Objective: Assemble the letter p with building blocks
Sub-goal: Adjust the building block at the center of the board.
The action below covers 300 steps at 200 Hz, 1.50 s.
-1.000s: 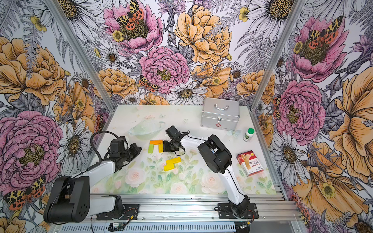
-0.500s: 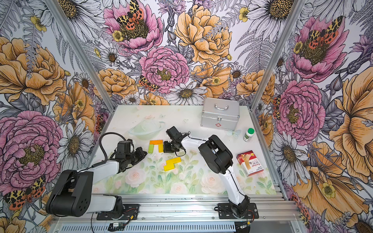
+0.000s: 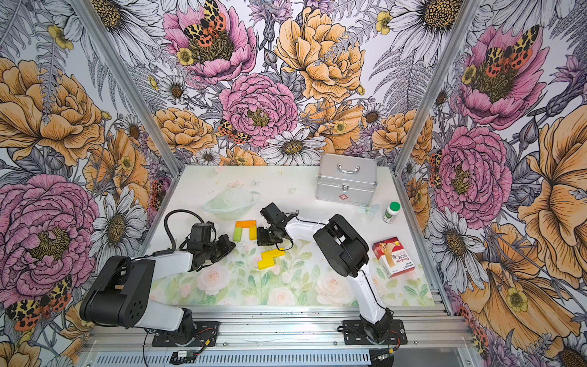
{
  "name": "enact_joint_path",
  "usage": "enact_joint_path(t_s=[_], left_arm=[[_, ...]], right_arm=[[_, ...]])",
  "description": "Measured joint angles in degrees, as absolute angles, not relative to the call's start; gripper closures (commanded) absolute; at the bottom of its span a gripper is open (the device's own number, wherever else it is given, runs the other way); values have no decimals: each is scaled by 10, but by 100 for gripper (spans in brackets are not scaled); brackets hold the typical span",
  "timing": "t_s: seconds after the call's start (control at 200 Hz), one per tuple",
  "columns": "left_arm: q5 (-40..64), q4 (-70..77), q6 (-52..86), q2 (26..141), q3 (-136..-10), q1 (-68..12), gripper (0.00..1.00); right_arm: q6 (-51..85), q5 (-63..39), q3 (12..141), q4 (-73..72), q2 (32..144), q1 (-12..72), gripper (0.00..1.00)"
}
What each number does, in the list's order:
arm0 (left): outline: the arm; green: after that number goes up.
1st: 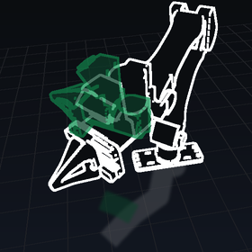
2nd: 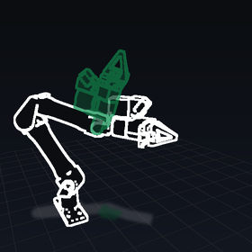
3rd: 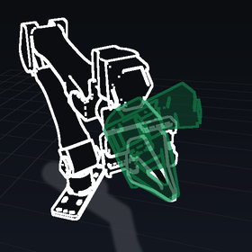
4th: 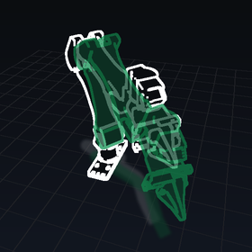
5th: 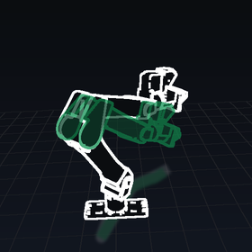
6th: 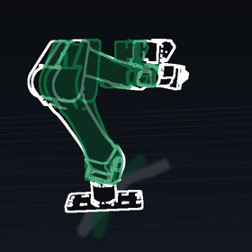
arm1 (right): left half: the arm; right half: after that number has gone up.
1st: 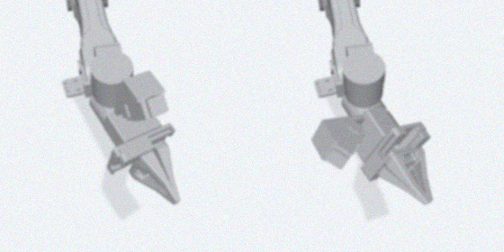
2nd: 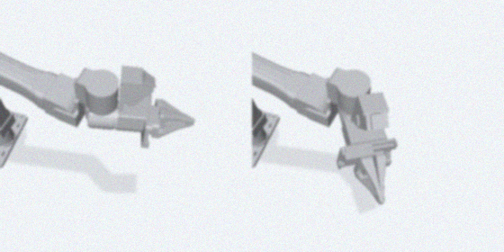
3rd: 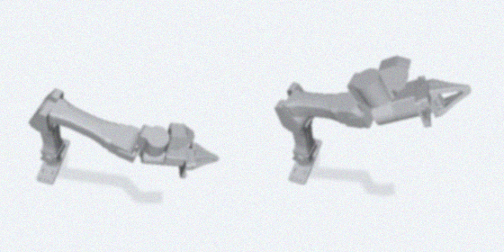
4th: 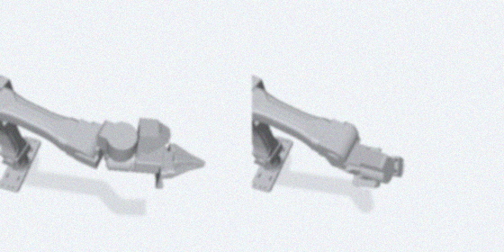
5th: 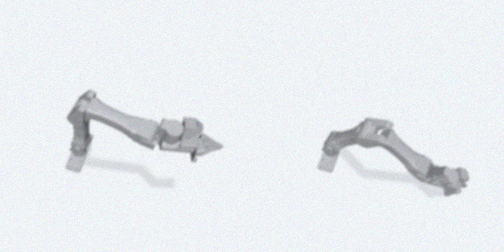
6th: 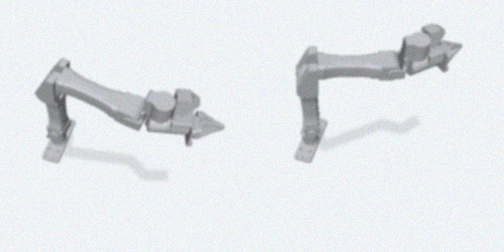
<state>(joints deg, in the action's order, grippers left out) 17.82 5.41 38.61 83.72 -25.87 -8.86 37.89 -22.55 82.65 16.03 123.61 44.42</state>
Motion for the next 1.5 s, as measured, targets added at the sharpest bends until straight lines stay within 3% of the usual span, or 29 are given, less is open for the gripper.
enact_joint_path(t_s=[1.041, 1.501], left_arm=[[180, 79, 390, 866, -276, -91, 100], [183, 77, 405, 773, -271, -99, 100]], right_arm=[[381, -238, 844, 175, 1246, 451, 100], [380, -238, 851, 178, 1248, 466, 100]])
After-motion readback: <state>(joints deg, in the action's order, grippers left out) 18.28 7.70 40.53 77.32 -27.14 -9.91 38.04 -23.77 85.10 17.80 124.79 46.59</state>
